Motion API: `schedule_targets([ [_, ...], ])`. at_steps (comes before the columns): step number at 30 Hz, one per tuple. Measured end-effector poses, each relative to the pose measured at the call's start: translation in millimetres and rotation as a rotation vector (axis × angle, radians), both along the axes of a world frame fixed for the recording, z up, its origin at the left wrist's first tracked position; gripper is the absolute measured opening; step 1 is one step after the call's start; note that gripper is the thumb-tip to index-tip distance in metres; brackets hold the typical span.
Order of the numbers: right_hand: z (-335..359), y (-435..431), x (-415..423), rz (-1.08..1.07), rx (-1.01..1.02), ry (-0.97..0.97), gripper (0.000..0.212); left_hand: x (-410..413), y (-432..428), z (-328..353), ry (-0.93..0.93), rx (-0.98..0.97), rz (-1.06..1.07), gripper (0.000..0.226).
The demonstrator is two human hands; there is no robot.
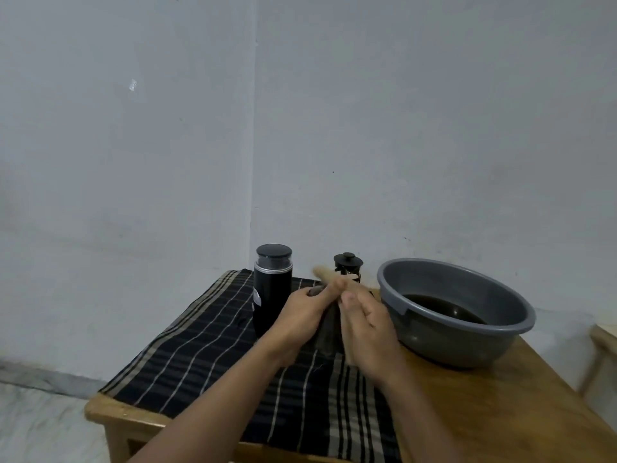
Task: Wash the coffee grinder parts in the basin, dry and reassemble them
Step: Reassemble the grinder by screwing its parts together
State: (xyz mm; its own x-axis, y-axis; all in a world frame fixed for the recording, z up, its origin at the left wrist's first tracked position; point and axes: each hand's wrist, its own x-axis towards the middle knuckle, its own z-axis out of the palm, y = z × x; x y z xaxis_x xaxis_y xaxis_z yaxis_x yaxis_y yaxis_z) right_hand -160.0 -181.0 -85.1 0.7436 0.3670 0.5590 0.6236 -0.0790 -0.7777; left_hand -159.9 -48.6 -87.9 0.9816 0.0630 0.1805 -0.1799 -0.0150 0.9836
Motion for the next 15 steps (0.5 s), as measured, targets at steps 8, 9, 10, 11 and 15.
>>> schedule_targets([
  [8, 9, -10, 29, -0.311, 0.051, 0.44, 0.054, -6, -2, -8, 0.074, -0.465, -0.235, 0.046],
  [9, -1, -8, 28, -0.392, 0.052, 0.369, 0.056, -2, -4, -7, 0.121, -0.582, -0.149, 0.049],
  [10, -13, -6, 25, -0.417, 0.077, 0.302, 0.055, 4, -6, -7, 0.15, -0.67, -0.043, 0.056],
  [11, -24, -3, 21, -0.41, 0.1, 0.214, 0.052, 10, -7, -7, 0.167, -0.731, 0.063, 0.067],
  [15, -51, 2, 26, -0.54, -0.016, -0.275, 0.049, 17, -18, -7, 0.268, -0.918, 0.103, 0.083],
])
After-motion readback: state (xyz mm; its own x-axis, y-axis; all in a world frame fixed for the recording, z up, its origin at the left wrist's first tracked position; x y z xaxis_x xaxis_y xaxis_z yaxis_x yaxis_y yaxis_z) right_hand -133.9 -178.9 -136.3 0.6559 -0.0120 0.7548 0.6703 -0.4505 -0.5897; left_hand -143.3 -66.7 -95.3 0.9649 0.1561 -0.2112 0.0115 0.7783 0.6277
